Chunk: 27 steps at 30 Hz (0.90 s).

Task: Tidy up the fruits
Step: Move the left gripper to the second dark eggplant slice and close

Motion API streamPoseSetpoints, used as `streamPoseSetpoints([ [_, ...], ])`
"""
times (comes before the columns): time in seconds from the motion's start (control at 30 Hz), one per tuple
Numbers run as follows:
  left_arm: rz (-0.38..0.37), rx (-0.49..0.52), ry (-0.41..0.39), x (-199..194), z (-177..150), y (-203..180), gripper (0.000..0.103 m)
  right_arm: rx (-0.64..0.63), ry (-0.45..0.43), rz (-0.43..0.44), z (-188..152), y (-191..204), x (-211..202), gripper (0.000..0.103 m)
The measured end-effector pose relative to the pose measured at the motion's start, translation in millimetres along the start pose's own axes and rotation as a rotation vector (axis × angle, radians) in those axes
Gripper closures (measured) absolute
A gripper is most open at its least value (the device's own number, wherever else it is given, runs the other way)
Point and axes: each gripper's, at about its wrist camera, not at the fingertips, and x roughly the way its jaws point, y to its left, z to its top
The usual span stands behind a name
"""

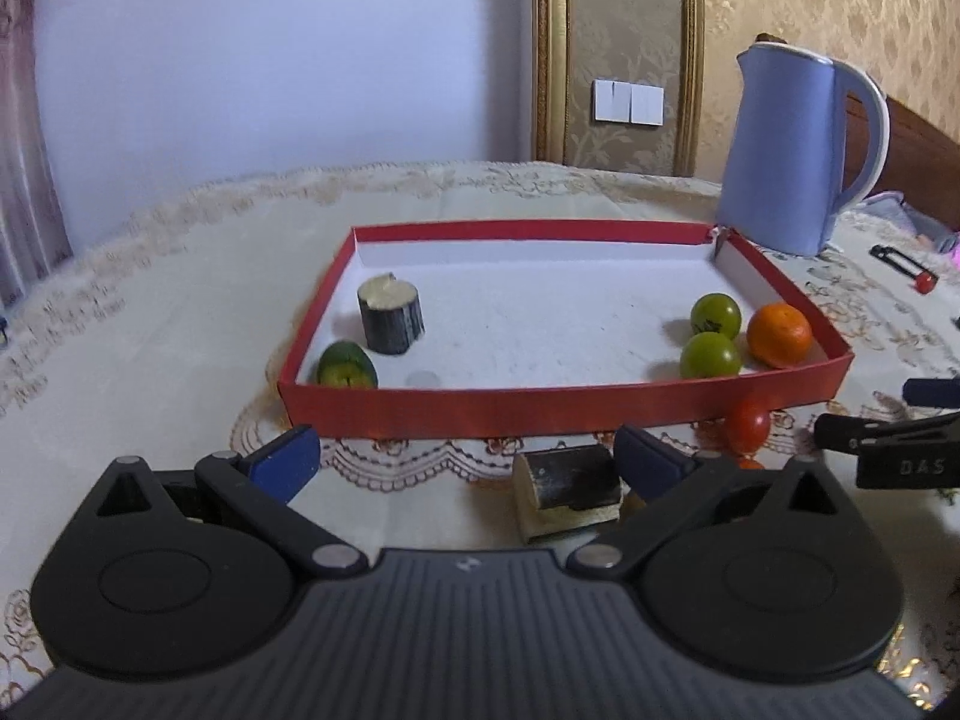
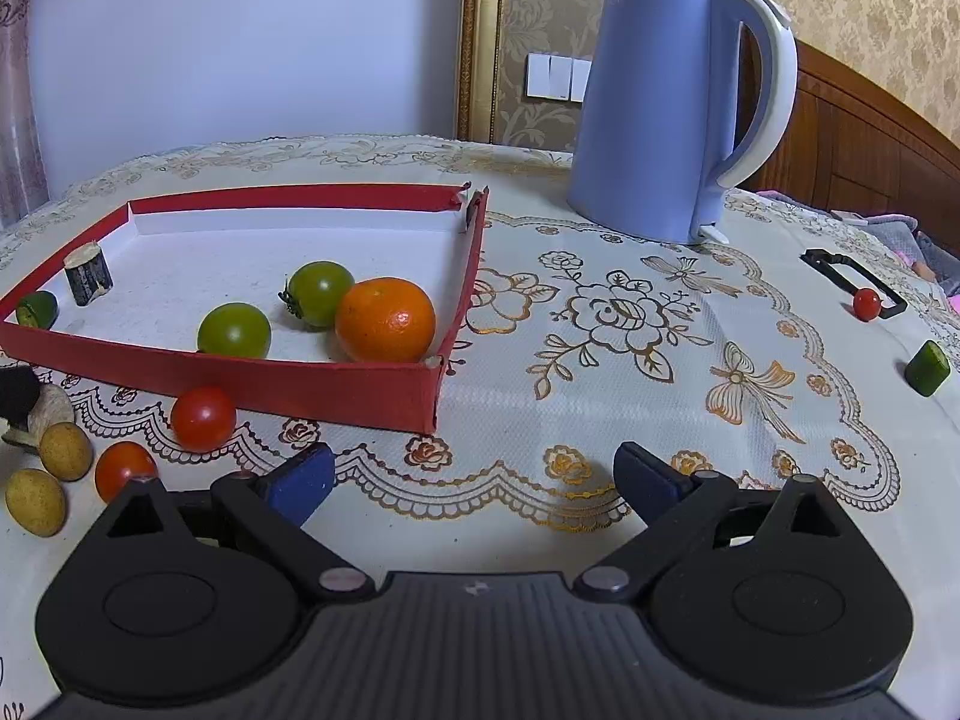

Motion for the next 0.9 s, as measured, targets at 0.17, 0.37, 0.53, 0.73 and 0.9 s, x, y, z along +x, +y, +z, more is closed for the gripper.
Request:
streamPoseSetpoints([
  [0.17,-0.002,0.023,-0.007,-3,0,-5,0.000,0.013,0.008,0.007,0,-2,1,0.001],
  [0.37,-0.019,0.012,0.007,-2,-5,-6,0.000,0.015,0.008,0.009,0,-3,1,0.001],
  [0.53,-0.020,-0.024,0.011,2,-9,-1,0.004,0.019,0.010,0.011,0,-3,1,0.001],
  [0.73,-0.090,-0.026,-0.002,-2,-10,2,0.031,0.027,0.013,0.015,0,-5,3,0.001],
  [0.9,-0.105,0.029,-0.036,-7,-15,-5,0.040,0.033,0.015,0.018,0,-5,3,0.000],
])
